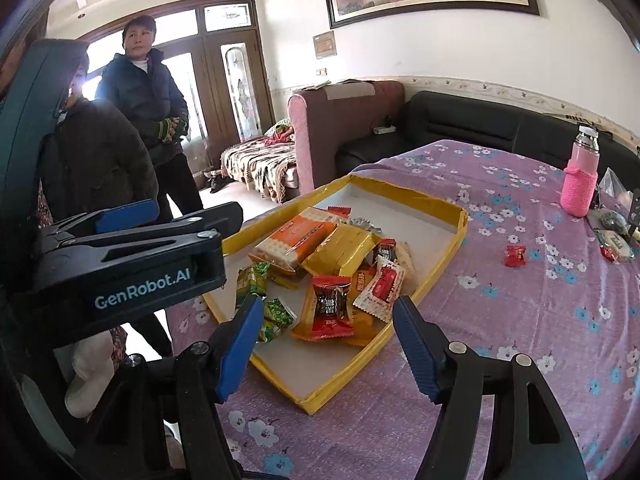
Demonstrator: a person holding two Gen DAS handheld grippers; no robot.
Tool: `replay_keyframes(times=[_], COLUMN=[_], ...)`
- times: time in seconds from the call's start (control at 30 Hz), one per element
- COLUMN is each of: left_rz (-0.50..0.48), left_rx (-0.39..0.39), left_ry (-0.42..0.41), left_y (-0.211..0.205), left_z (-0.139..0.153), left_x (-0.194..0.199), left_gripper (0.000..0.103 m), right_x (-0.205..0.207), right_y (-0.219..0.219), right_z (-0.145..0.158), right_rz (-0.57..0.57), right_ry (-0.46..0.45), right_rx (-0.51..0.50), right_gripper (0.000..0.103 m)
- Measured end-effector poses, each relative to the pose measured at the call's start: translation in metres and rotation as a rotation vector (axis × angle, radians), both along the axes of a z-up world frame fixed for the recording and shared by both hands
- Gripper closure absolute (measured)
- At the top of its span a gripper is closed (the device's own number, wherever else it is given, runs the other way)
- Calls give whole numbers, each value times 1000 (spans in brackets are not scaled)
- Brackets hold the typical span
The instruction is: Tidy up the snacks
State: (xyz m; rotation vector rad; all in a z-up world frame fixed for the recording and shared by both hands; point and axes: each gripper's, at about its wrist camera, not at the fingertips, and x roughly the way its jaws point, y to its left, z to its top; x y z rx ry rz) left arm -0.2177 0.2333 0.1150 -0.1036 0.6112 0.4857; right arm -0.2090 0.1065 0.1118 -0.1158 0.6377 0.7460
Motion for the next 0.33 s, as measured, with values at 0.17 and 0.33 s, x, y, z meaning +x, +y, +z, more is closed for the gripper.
replay_keyframes(times=[0.17, 0.33], left_rz=[-3, -17], left_rx=[-1, -20], left_ry=[3, 26], left_y=[0, -1], left_z=[-2, -4], left_x=[2, 7], left_gripper=[16, 16], right_x=[0, 3], right_y=[3, -6], right_z=[-2, 3], right_rz=[10, 0], right_ry=[9, 25], right_rx=[-2, 29], right_gripper=[34, 34])
